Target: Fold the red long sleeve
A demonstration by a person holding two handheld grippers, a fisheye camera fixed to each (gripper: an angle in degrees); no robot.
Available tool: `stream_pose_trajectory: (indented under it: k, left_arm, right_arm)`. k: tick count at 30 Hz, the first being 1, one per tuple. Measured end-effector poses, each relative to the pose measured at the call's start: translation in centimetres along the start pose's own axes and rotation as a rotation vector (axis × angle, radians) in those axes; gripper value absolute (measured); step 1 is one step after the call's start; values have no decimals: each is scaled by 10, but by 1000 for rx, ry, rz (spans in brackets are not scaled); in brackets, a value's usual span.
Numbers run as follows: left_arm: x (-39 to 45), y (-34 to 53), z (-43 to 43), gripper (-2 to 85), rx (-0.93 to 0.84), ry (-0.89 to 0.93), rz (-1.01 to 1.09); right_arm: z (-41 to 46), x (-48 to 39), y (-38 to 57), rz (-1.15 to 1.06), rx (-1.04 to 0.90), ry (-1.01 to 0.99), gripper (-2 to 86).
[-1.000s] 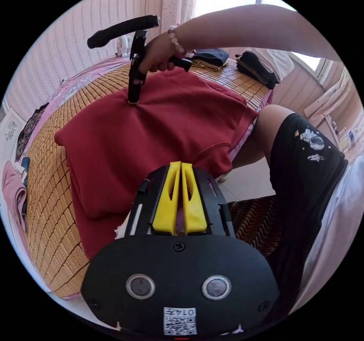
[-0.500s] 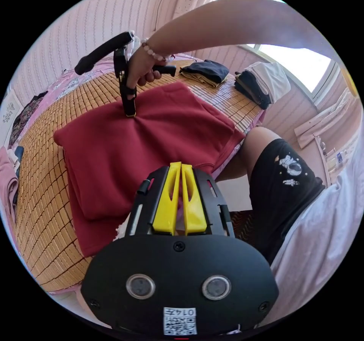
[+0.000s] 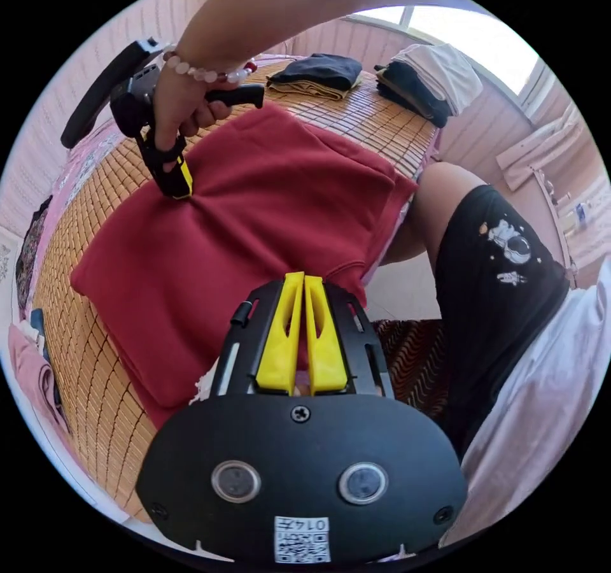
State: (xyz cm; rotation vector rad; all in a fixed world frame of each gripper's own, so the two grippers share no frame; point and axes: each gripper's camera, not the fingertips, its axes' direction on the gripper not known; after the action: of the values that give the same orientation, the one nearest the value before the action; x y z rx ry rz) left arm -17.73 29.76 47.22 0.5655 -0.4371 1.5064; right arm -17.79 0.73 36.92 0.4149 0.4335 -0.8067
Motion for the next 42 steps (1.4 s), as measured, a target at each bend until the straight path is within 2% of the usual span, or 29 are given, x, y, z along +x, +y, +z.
stream_pose_trajectory:
  k: [4,6,10,12,14,16,18,19,22,24,25,28,32,35,38,40,42]
  left_arm:
    - [21,17,-30,0,98,-5,69]
    - [22,18,-31,22,127,8,42]
    - [25,5,-24,118,219,117,-8]
    - [35,-7,-18,139,232,136,27]
    - [47,-21,-9,150,230,137,82]
    - [62,-39,6,159,210,125,136]
    - [71,-51,19,163,180,105,164]
    - [77,-58,30,166,149,96,190]
    - [91,-66,54,165,54,44,277]
    - [92,-64,60,134,34,-15,280]
    - [89,-62,57,106,48,-75,241]
    - [86,-45,39,57,136,-100,205]
    - [87,-23,21,49,150,-114,204]
    - [88,-2,11,49,150,-103,223]
    - [91,19,-2,47,156,-102,240]
    - [89,36,-18,46,174,-90,224]
    - [84,50,-30,46,189,-75,198]
  right_arm:
    - [-17,26,90,101,277,-114,-3]
    - [-13,42,176,218,410,-194,13]
    - [23,49,300,417,438,-195,90]
    - [53,53,369,582,420,-236,118]
    - [77,55,405,656,409,-321,121]
    - [106,58,422,677,332,-435,108]
    - [137,58,429,635,254,-567,57]
    - [140,60,433,643,257,-567,49]
    - [129,66,465,654,404,-632,32]
    - [115,67,496,628,594,-750,31]
    - [114,66,503,625,632,-766,31]
    - [126,66,535,666,739,-790,40]
    - [174,82,590,842,872,-977,92]
    - [193,88,598,909,874,-980,148]
    - [209,93,583,924,854,-1009,165]
    - [223,98,573,971,862,-1061,158]
    - [238,104,566,1063,905,-1145,115]
